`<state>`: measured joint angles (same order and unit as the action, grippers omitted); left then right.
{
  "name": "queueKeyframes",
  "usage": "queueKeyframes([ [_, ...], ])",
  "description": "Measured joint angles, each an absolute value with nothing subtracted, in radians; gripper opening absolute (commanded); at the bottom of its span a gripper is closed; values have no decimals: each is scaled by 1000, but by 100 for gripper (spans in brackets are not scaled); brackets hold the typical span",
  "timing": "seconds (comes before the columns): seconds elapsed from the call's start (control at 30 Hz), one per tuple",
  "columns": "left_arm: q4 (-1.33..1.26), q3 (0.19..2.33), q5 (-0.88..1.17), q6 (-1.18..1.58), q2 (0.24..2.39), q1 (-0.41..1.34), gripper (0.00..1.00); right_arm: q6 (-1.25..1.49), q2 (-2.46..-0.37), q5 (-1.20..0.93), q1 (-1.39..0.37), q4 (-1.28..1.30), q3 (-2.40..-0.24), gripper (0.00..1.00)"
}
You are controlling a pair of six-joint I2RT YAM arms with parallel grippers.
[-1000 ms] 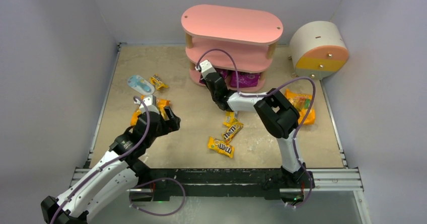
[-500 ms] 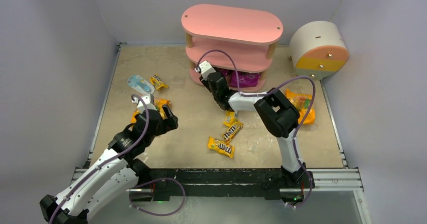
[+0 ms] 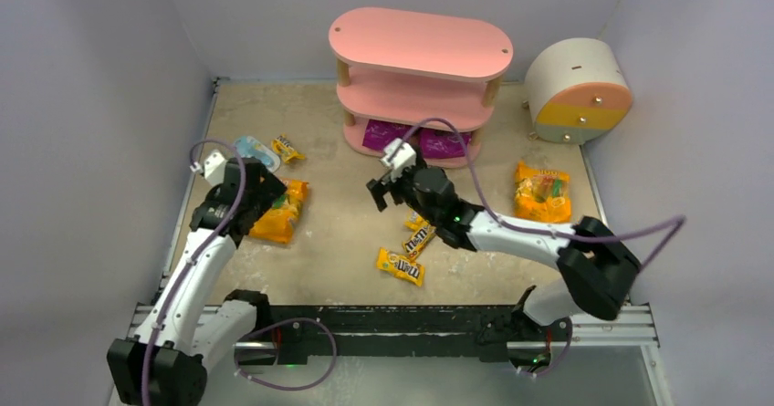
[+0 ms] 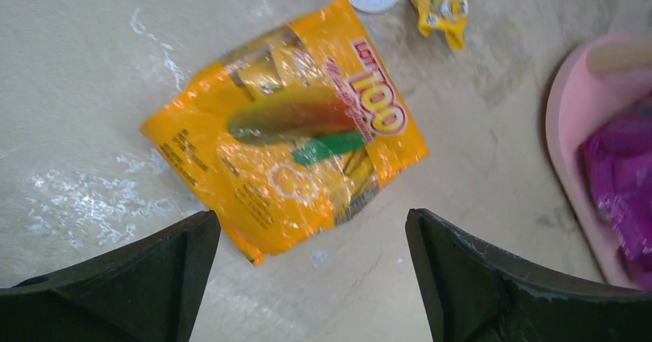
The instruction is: Place and organize the candy bags onto the shelf
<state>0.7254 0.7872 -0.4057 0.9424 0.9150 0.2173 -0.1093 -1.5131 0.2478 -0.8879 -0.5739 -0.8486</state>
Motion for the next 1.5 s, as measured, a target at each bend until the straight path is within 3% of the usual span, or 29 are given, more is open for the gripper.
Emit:
queueKeyframes([
  [0.2,682,752,-336,933,908,28,98,69,-1207,180,-868,-633,-575,98],
  [0.37,651,638,-285,960,877,-31,97,150,-1034,180,-868,-644,-506,98],
  [0.8,400,355,-176,1092,838,-59,86,192,-925,165,-868,-619,-499,98],
  [0.9,326,337,-167,1108,870,-59,77,194,-892,165,-868,-618,-499,98],
  [0.97,269,326,-161,1114,894,-59,66,194,-876,165,-868,-618,-499,98],
  [1.07,193,312,-152,1121,932,-59,37,195,-868,165,-868,-617,-499,98],
  [1.13,144,307,-141,1127,957,-60,8,195,-867,165,-868,-610,-499,98],
  [1.17,125,307,-137,1129,961,-60,0,195,-867,165,-868,-605,-499,98],
  [1.5,134,313,-61,1081,853,-61,0,206,-802,186,-868,-542,-499,98],
])
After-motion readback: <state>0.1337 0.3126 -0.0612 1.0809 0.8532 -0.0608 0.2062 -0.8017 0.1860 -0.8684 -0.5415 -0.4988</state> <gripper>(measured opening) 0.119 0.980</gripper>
